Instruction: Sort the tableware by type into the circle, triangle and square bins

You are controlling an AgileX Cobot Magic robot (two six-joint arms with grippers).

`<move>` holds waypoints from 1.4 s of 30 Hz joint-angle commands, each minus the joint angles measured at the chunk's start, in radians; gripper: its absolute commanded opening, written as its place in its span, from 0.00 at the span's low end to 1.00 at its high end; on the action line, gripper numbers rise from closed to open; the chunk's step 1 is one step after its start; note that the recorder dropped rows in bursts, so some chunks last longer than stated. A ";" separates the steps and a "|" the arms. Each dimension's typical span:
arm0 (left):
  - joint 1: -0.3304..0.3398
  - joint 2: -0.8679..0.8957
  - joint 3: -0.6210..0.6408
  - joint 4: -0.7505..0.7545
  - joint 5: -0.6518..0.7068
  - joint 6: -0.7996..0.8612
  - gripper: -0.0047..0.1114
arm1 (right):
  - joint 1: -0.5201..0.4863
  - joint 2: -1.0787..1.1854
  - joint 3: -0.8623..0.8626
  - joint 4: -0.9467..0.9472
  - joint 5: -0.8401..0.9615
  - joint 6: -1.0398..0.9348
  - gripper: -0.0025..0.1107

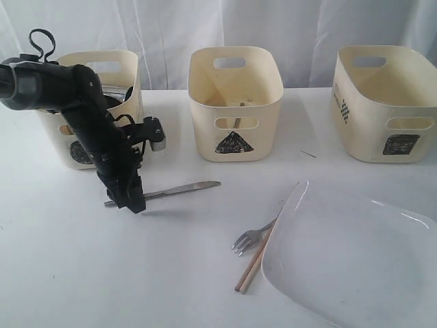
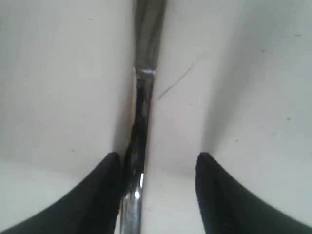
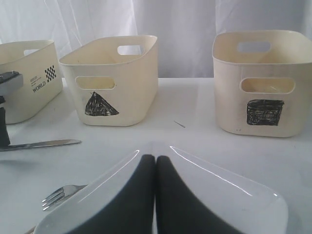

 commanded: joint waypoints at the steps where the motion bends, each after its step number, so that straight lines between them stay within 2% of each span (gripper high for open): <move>1: -0.001 0.018 0.010 -0.057 0.146 -0.072 0.24 | -0.002 -0.005 0.004 -0.006 -0.004 -0.001 0.02; 2: -0.001 0.018 0.010 -0.060 0.160 -0.076 0.19 | -0.002 -0.005 0.004 -0.006 -0.004 -0.001 0.02; 3: -0.001 0.018 0.010 -0.060 0.196 -0.093 0.07 | -0.002 -0.005 0.004 -0.006 -0.004 -0.001 0.02; 4: -0.001 0.018 0.010 -0.060 0.211 -0.095 0.04 | -0.002 -0.005 0.004 -0.006 -0.004 -0.001 0.02; 8: -0.001 0.014 0.010 -0.060 0.275 -0.126 0.04 | -0.002 -0.005 0.004 -0.006 -0.004 -0.001 0.02; 16: -0.001 -0.076 0.008 -0.058 0.245 -0.118 0.04 | -0.002 -0.005 0.004 -0.006 -0.004 -0.001 0.02; 20: -0.001 -0.159 0.008 -0.077 0.316 -0.020 0.04 | -0.002 -0.005 0.004 -0.006 -0.004 -0.001 0.02; 22: -0.001 -0.193 0.008 -0.098 0.339 0.020 0.09 | -0.002 -0.005 0.004 -0.006 -0.004 -0.001 0.02; 29: -0.001 -0.246 0.008 -0.100 0.337 -0.015 0.38 | -0.002 -0.005 0.004 -0.006 -0.004 -0.001 0.02; 36: -0.001 -0.304 0.019 -0.159 0.364 -0.021 0.39 | -0.002 -0.005 0.004 -0.006 -0.004 -0.001 0.02; 42: -0.054 -0.399 0.142 -0.175 0.314 0.006 0.39 | -0.002 -0.005 0.004 -0.006 -0.004 -0.001 0.02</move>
